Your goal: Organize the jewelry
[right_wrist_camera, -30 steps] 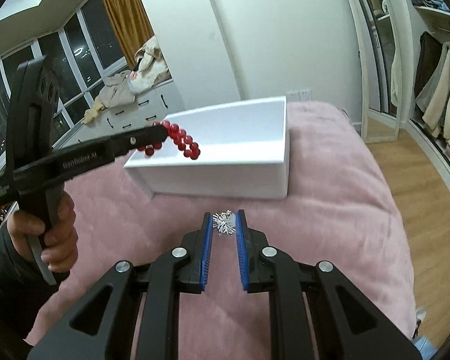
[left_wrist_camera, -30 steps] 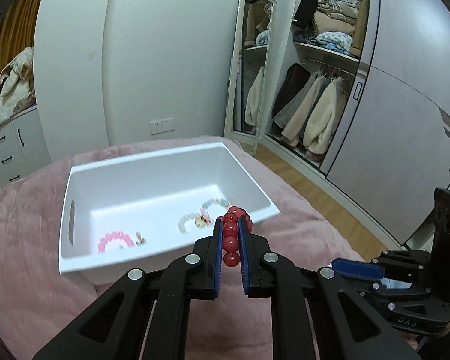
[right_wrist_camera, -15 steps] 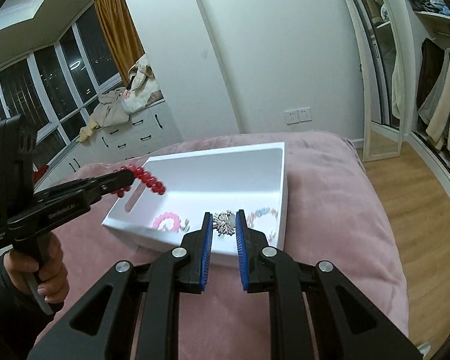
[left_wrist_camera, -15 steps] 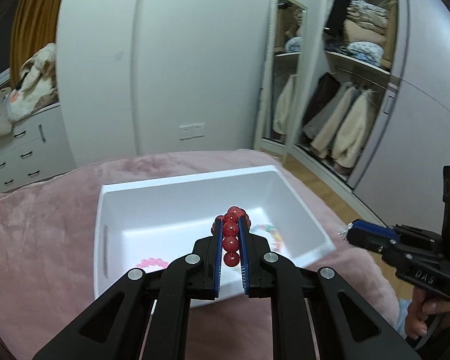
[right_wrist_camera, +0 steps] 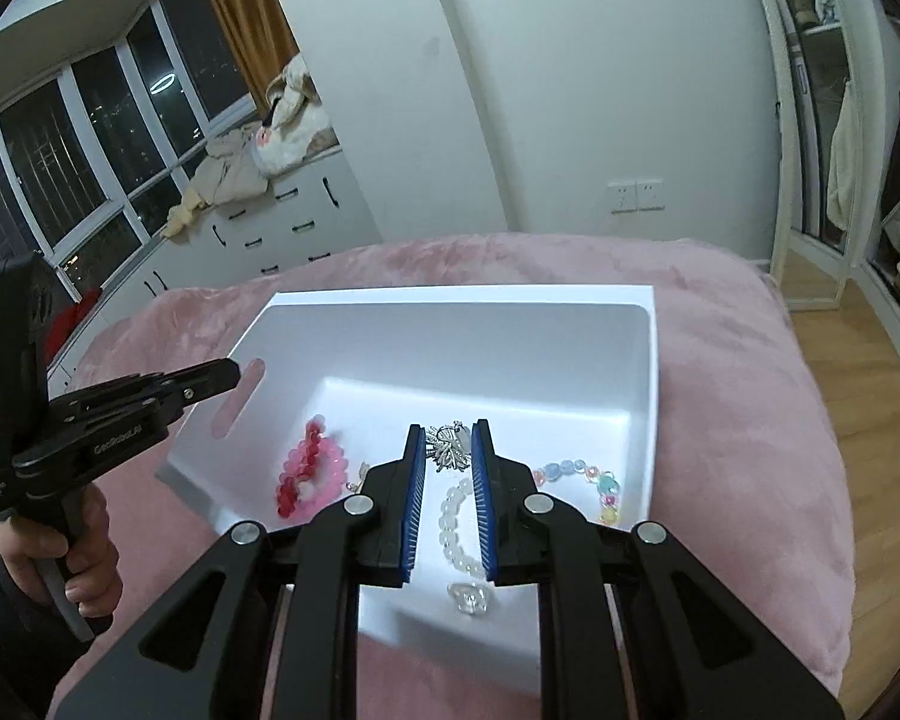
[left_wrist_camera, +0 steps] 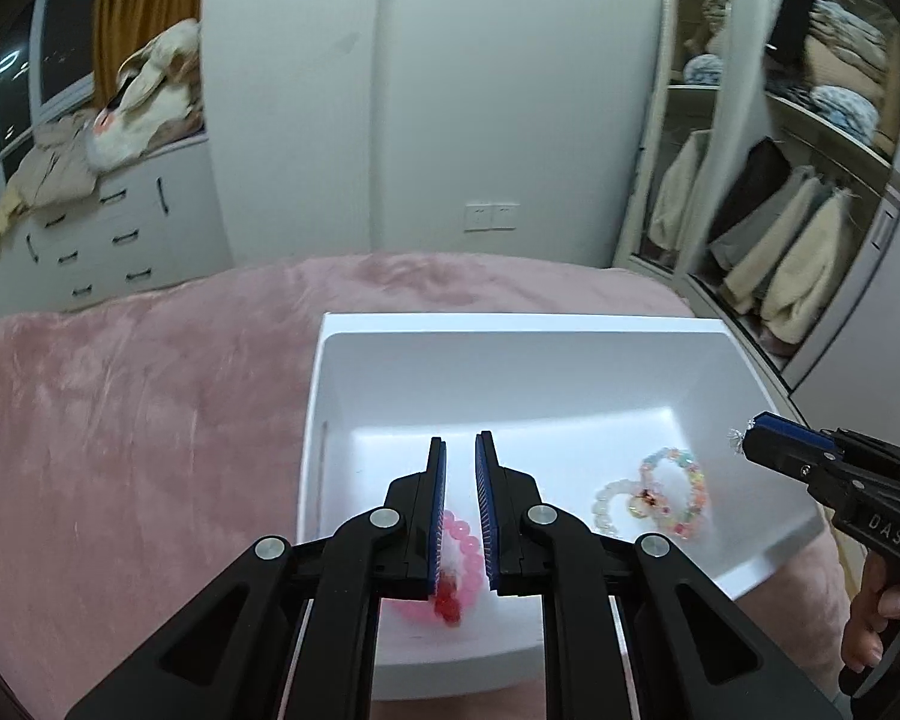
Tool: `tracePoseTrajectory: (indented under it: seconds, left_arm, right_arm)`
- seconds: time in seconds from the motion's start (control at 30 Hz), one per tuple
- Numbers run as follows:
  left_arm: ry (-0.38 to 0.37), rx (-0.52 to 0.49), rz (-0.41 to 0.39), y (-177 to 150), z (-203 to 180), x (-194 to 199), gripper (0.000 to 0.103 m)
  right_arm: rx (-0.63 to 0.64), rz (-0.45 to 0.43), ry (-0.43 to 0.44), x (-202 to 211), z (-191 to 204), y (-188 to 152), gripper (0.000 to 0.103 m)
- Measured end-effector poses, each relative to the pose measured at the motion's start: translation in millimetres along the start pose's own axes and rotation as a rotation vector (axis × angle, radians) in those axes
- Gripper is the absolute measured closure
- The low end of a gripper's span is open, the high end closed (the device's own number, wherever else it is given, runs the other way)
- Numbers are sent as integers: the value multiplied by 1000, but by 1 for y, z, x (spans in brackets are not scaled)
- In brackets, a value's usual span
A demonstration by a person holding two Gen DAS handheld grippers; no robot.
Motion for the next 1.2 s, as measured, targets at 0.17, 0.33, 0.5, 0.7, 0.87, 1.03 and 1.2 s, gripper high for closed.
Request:
tracePoseTrajectory:
  seconds: [0.17, 0.33, 0.5, 0.7, 0.87, 1.03, 1.2]
  left_arm:
    - [17, 18, 34, -7, 6, -8, 88]
    - [17, 12, 75, -18, 0, -13, 85]
    - [16, -8, 88, -26, -12, -10, 62]
    - [23, 9, 49, -20, -16, 9, 24]
    - [37, 4, -8, -12, -17, 39, 10]
    - [44, -20, -30, -12, -25, 71, 9]
    - [41, -58, -46, -18, -38, 100, 9]
  right_arm:
    - [12, 49, 11, -19, 3, -3, 87]
    - [17, 85, 23, -29, 8, -12, 86]
    - [27, 86, 10, -26, 10, -11, 71]
    - [33, 30, -25, 0, 12, -6, 23]
    - [2, -9, -57, 29, 14, -2, 5]
    - [-28, -60, -101, 63, 15, -2, 5]
    - [-27, -68, -127, 95, 19, -10, 5]
Point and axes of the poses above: each gripper's, at about its wrist camera, not at the fingertips, and x roughly against the way its jaws point, z to its left, y to its top, the point moved 7 cm from there along -x, roughly the way its jaws point, and after that the axes turned 3 degrees about -y, right-handed, at the moved point
